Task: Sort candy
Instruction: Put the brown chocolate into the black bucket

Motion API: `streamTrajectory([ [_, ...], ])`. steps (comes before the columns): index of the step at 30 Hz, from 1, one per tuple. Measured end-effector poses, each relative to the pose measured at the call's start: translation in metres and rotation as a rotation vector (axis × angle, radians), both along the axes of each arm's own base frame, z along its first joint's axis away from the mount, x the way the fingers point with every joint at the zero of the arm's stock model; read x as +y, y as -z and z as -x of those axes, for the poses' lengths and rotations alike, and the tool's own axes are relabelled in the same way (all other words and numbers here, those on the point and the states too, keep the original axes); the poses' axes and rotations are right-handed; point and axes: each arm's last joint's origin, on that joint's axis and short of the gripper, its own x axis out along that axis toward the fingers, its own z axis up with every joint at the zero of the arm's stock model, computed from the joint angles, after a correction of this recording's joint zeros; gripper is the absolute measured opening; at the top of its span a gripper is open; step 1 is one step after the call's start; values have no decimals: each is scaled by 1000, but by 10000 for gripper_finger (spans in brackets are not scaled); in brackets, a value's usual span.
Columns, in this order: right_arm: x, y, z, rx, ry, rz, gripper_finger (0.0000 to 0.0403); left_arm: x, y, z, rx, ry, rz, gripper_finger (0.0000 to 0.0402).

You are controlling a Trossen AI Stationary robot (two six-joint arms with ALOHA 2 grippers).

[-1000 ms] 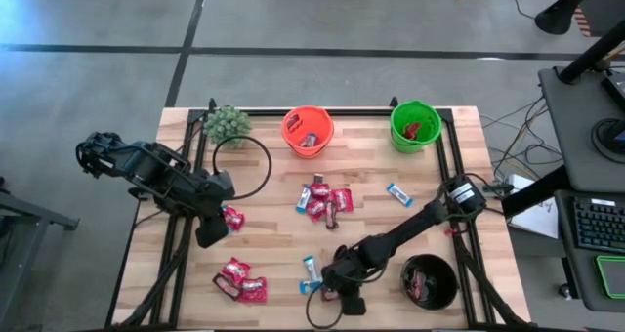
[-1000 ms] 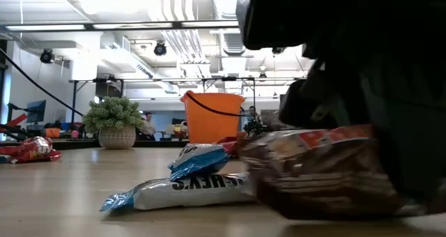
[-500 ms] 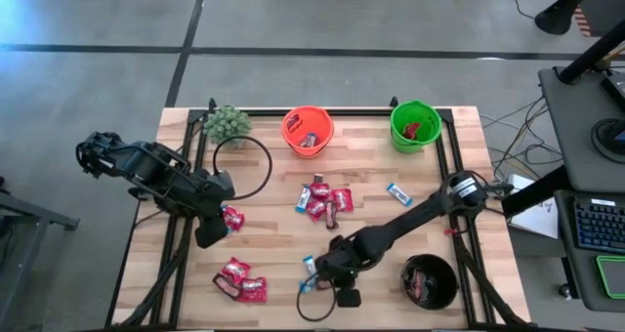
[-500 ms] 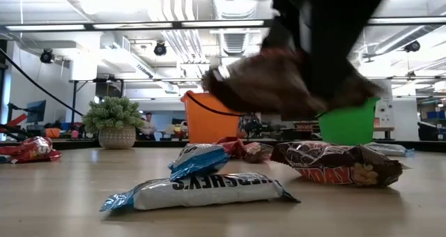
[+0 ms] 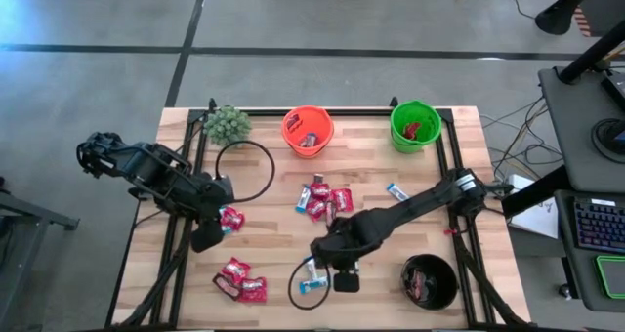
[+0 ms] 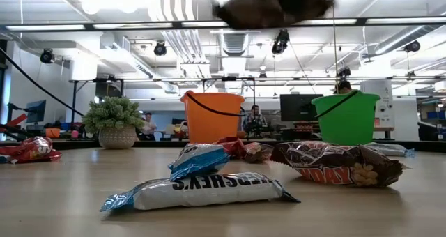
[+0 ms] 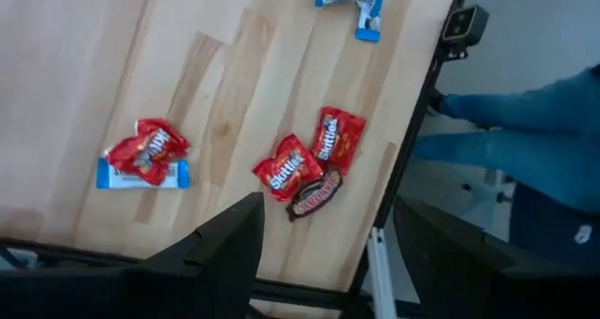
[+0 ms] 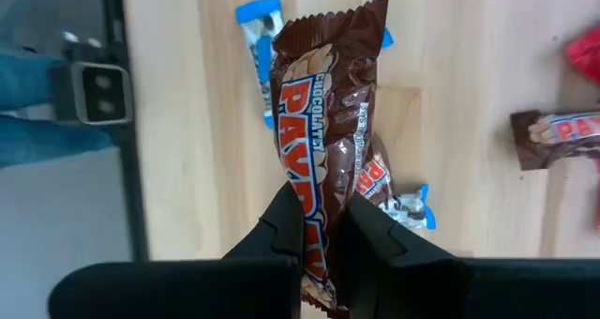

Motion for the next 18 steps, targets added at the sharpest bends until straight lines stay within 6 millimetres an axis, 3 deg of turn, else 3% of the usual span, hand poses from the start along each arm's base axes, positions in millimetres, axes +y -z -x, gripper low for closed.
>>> streamTrajectory([
  [6,1,-24,-2,-50,28,-27,24,0,0,0,-24,89,-29,220],
  [18,-7,-23,27,221,163,109,24,0,1,-1,-35,134,-49,220],
])
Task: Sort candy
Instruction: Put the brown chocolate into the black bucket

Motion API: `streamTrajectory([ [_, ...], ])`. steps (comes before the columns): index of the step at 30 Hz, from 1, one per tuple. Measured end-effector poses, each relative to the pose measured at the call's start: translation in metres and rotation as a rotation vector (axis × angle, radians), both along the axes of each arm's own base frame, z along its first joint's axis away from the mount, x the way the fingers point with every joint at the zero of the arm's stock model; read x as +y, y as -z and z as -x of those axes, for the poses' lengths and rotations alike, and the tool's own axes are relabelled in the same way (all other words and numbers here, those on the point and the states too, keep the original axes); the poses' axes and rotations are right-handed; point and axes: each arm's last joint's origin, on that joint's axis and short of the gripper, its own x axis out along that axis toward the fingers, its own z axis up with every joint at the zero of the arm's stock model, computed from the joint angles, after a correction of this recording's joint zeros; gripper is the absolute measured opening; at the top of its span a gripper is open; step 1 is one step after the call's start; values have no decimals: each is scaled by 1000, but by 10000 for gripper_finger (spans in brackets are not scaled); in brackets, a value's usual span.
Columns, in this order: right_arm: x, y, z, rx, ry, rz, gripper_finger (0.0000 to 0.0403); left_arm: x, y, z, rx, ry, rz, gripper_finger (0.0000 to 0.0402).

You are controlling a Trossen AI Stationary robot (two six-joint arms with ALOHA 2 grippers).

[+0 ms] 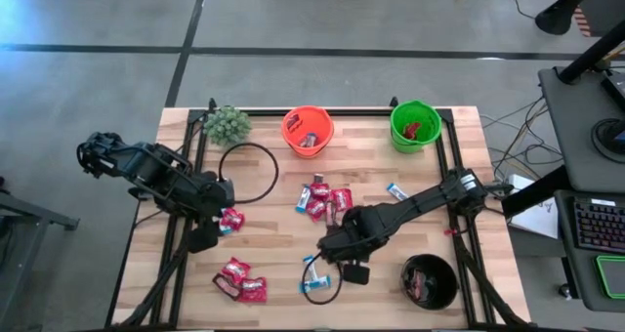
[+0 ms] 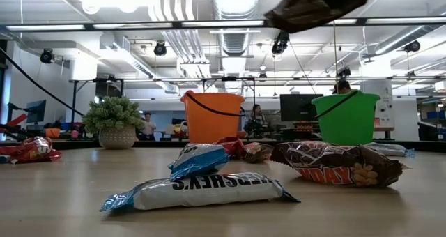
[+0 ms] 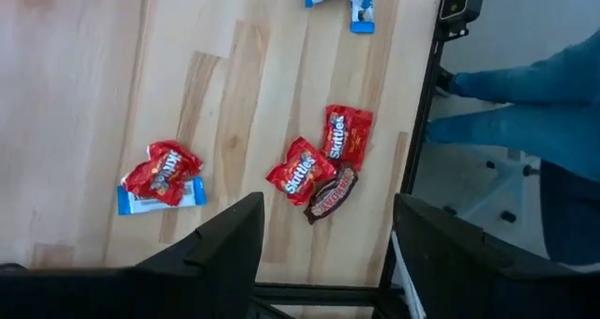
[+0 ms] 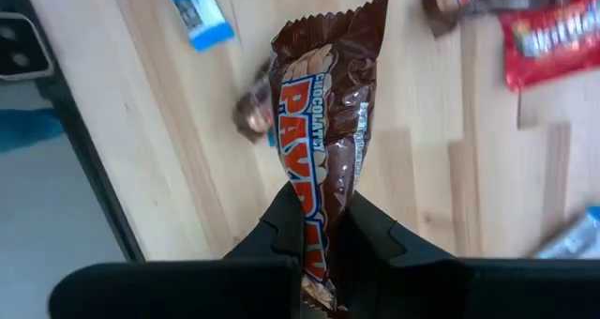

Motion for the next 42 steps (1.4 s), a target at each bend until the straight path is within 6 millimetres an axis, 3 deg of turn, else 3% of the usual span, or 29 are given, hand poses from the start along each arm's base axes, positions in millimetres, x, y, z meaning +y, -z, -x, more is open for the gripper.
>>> streamTrajectory([
  [11,10,-26,26,-4,146,-22,24,1,0,0,-34,84,-56,220],
  [22,32,-50,71,3,306,-27,24,1,0,0,-38,98,-61,220],
  [42,71,-40,168,169,659,-1,24,1,0,0,-41,111,-65,220],
])
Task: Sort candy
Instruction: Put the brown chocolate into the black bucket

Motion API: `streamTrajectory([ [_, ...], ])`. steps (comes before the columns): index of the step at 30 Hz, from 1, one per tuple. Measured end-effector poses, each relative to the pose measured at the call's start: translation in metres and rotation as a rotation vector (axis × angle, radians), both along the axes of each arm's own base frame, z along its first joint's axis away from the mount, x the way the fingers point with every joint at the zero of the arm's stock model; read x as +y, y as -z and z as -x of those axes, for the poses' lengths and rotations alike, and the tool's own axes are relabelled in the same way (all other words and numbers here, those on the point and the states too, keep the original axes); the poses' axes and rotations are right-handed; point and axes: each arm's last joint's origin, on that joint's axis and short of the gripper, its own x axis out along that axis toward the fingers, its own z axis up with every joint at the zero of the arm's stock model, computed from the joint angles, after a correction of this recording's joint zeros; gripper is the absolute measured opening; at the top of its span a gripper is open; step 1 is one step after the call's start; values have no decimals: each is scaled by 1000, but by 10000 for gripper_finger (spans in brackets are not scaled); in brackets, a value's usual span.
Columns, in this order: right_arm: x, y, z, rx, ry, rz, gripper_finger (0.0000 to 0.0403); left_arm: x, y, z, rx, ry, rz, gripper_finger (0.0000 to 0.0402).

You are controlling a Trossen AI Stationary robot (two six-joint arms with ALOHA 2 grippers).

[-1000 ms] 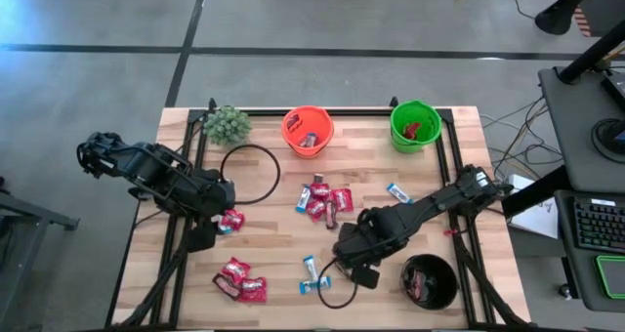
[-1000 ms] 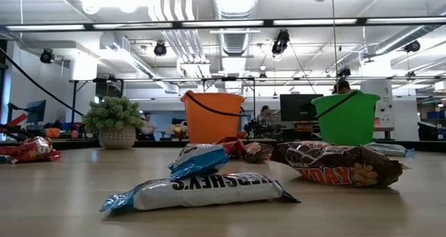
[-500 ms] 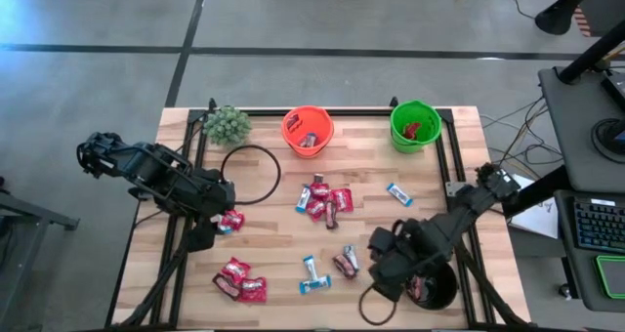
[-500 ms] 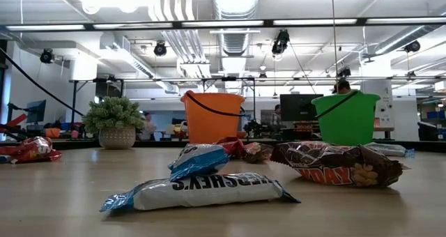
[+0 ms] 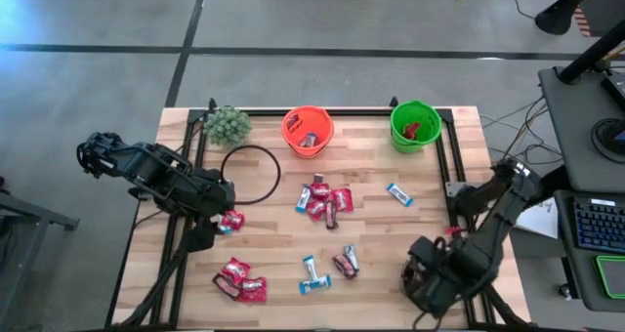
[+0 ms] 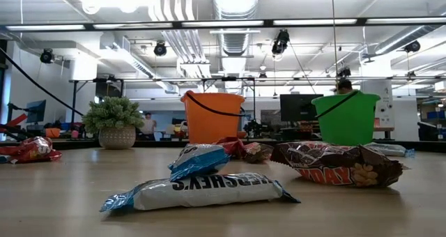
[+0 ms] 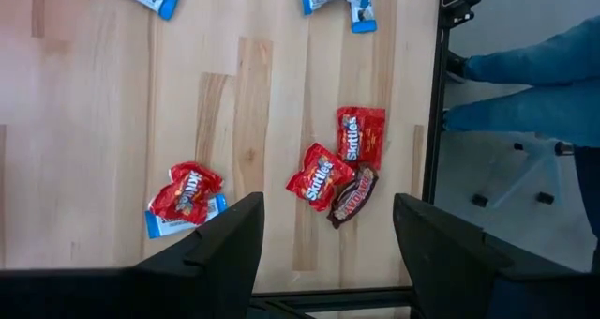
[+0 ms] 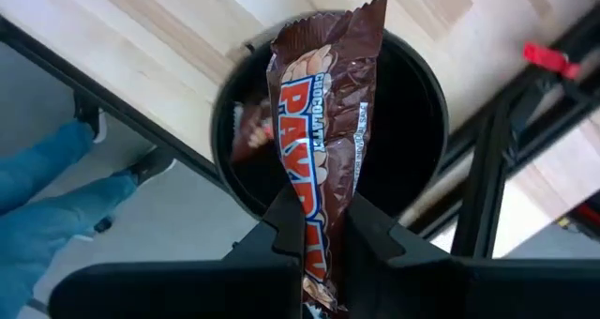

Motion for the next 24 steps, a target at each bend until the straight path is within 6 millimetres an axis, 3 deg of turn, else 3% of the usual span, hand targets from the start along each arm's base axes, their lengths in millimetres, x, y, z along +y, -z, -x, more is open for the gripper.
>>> streamTrajectory([
  [12,4,4,15,46,-3,-11,29,1,0,0,-10,-9,-22,220],
  [24,4,9,14,56,-32,3,130,1,0,0,-10,-12,-22,220],
])
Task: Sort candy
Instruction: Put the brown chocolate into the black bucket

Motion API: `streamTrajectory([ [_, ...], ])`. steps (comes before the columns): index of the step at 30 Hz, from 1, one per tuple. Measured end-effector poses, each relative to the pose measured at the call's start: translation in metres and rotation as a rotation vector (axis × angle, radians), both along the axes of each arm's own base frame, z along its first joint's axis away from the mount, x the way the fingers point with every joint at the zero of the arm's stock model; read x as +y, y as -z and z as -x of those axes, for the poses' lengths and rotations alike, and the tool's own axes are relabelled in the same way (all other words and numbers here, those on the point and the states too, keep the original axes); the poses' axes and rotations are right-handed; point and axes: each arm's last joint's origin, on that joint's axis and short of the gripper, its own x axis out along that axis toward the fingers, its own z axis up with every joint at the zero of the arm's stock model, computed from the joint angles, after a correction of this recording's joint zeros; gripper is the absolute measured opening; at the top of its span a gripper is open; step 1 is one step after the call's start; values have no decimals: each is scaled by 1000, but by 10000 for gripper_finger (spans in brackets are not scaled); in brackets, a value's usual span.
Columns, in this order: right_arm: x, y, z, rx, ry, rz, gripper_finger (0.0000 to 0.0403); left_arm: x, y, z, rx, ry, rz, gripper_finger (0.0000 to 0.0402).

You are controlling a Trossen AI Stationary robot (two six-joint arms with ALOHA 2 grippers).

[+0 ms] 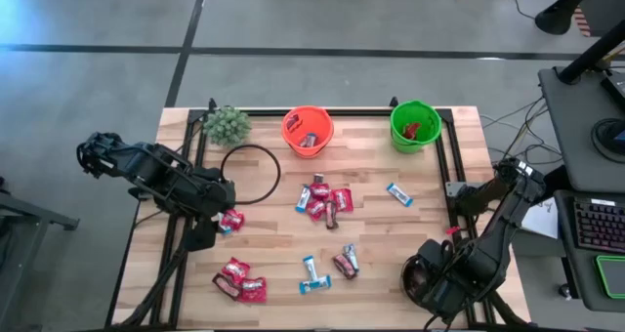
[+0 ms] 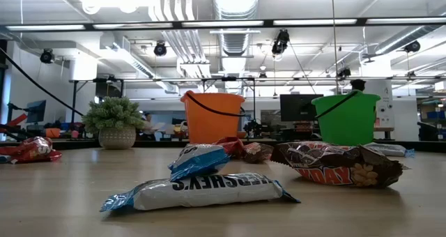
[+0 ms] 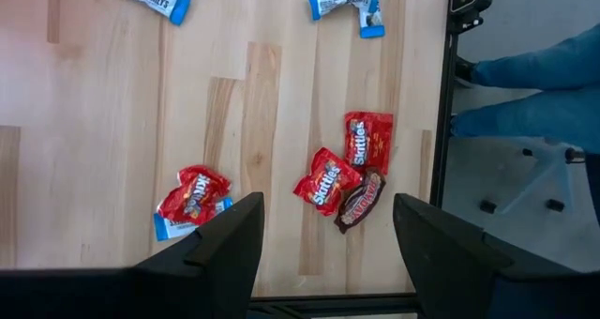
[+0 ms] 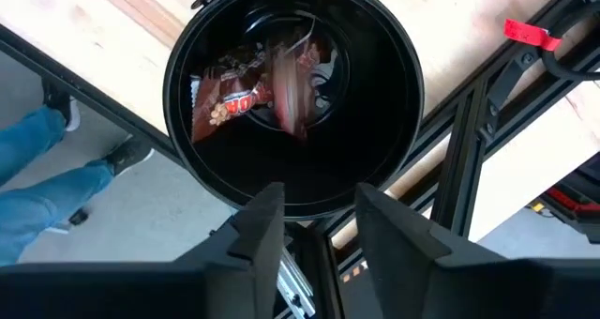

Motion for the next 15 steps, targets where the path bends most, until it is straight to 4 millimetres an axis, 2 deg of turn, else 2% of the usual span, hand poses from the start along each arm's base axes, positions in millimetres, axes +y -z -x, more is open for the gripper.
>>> streamTrajectory([
  [7,-1,0,-1,-20,4,17,162,0,0,0,1,-1,0,220],
  [15,-13,0,-15,-168,22,143,157,0,0,0,10,-48,17,220],
])
